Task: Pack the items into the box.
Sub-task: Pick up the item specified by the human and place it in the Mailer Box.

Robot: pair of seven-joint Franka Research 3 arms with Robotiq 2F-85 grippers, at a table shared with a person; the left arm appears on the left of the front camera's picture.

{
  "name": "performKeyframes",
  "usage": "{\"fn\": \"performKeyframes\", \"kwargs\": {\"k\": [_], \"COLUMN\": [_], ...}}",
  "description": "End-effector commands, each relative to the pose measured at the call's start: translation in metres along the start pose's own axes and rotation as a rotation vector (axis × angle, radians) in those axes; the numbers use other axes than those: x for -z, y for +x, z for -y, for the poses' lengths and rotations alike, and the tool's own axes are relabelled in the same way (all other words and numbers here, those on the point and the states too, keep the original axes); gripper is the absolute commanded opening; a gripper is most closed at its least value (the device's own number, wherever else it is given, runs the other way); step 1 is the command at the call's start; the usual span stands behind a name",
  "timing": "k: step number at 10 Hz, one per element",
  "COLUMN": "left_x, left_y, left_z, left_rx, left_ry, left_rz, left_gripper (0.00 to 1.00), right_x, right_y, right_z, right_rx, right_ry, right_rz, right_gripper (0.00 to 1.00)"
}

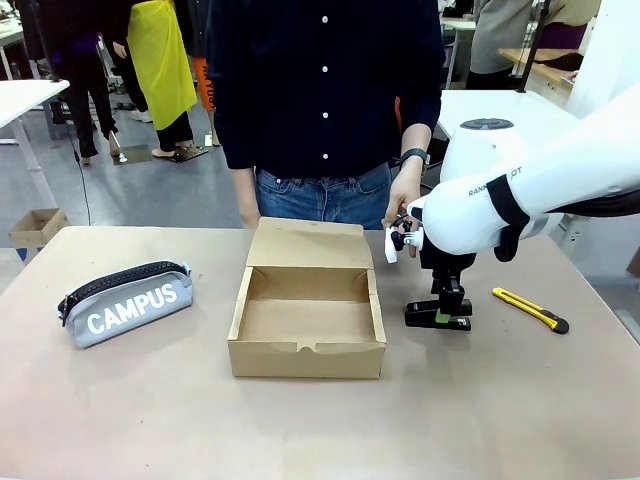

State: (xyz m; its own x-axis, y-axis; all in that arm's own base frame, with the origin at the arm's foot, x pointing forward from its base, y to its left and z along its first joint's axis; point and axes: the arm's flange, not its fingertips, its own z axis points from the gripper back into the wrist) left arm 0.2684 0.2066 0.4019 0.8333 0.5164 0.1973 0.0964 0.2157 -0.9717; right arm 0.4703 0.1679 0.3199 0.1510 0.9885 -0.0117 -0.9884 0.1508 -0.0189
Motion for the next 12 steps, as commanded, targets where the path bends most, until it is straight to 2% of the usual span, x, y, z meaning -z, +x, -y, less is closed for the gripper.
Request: {"fn": "performKeyframes", "kwargs": {"k": [1,2,3,4,5,10,12], "left_x": [0.001,0.001,0.001,0.001,0.001,0.001,0.001], "left_y": [-0.001,-0.001,-0.001,-0.001,-0.001,-0.001,-0.001], "left_z": [0.001,0.001,0.001,0.001,0.001,0.001,0.001], "left_rx": [0.021,0.021,0.021,0.021,0.021,0.021,0.021], "left_ry": [-0.026,-0.026,-0.026,-0.026,-0.026,-0.026,-0.026], "left_rz": [0.011,0.011,0.011,0.011,0.011,0.011,0.011], "left_gripper": [1.00,1.00,1.00,1.00,1.00,1.00,1.00], "right_x": [-0.004,-0.004,-0.004,-0.004,-0.004,-0.007,-0.055], "right_y": [0.005,0.005,0.005,0.005,0.005,0.004,-0.003], "right_z": [0.005,0.005,0.005,0.005,0.005,0.005,-0.004], "right_rx": [0.013,0.014,0.014,0.020,0.021,0.010,0.027], "right_ry": [0.005,0.002,0.001,0.000,0.003,0.025,0.044], "right_rz": [-0.002,-0.002,0.000,0.004,0.004,0.016,0.031], "right_gripper": [0.00,0.28,0.00,0.07,0.00,0.00,0.00]}}
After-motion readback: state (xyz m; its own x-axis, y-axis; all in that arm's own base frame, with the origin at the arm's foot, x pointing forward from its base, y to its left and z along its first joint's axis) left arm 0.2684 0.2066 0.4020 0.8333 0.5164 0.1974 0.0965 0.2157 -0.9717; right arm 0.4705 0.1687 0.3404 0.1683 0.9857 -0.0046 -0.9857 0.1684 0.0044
